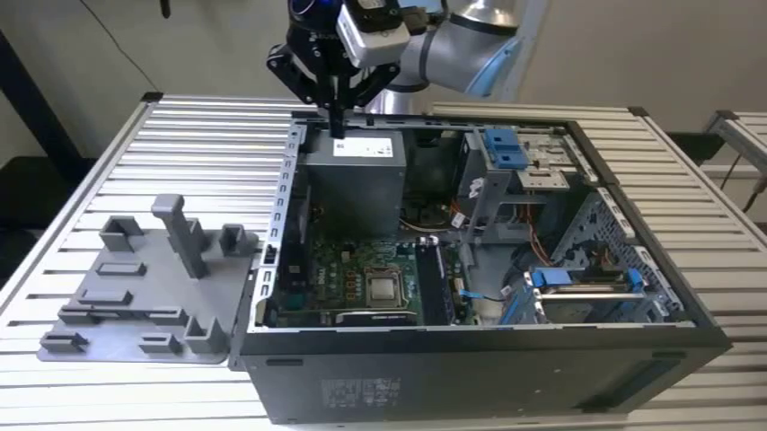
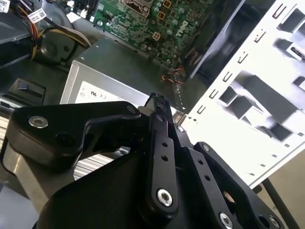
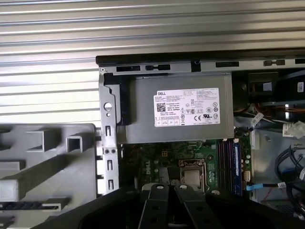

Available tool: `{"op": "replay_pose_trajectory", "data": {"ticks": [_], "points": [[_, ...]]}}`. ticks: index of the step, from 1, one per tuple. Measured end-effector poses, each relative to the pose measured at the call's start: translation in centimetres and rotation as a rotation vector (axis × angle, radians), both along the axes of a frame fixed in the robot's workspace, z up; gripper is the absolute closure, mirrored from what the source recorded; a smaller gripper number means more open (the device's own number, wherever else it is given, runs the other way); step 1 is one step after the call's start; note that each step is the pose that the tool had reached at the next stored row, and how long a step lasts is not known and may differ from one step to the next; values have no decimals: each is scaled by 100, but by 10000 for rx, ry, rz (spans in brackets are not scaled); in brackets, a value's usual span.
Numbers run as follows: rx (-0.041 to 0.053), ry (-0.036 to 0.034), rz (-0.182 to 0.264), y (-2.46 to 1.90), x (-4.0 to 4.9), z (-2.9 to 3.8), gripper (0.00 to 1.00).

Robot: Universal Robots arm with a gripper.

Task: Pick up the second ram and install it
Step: 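Reach for the second ram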

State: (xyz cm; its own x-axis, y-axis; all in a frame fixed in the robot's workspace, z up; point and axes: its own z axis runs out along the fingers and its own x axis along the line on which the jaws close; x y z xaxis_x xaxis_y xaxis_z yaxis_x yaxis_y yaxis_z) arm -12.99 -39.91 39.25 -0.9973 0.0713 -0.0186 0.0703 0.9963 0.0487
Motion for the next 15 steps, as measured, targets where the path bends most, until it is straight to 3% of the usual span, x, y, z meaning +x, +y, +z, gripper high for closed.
{"op": "replay_pose_trajectory", "data": {"ticks": [15], "points": [[0, 0, 1, -2, -155, 0, 89]]}}
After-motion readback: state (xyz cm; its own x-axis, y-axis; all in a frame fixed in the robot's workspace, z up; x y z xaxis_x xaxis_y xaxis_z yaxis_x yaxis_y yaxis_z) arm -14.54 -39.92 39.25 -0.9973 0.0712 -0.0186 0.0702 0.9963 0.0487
